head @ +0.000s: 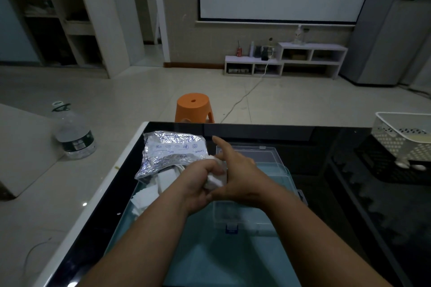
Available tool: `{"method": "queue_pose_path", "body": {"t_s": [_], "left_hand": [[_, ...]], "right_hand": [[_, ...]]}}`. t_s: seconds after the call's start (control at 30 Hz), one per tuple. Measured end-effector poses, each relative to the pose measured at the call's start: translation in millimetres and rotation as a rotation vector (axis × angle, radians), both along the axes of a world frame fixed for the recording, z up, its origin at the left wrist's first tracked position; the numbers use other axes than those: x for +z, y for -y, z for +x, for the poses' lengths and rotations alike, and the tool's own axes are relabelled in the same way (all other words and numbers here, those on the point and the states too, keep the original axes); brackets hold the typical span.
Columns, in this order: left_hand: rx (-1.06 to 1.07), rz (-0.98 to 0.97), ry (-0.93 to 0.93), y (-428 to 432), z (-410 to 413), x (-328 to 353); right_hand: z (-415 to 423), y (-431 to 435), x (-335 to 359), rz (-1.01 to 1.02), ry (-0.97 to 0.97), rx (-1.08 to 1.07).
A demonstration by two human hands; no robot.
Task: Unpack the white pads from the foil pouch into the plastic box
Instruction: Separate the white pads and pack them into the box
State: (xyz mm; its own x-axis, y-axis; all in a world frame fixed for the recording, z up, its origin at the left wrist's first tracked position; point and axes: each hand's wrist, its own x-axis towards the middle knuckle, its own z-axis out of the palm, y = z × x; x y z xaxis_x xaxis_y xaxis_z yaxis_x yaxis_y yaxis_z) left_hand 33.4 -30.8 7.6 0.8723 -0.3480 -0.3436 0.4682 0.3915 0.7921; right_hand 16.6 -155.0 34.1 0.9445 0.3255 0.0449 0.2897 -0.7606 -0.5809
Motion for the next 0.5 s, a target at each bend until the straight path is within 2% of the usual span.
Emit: {"method": "queue_pose_path", "body": {"t_s": [0.2,0.3,0.4,0.5], "left_hand": [[-0.020,0.089,-0.029,0,1,-6],[-0.019,0.222,-0.027,3,0,-7],[0.003,0.417,0.076,3,2,-9],[0.033,0.438,0.142,1,6,-12]], "right_hand": [[-2,3,4,-0.065,0.014,-0.031],[1,5,2,-0.094,0.007,-0.050],[5,8,-2,-0.134,0.012,-0.063],[6,14,-2,-0.118,-0.049,-0.066]]}}
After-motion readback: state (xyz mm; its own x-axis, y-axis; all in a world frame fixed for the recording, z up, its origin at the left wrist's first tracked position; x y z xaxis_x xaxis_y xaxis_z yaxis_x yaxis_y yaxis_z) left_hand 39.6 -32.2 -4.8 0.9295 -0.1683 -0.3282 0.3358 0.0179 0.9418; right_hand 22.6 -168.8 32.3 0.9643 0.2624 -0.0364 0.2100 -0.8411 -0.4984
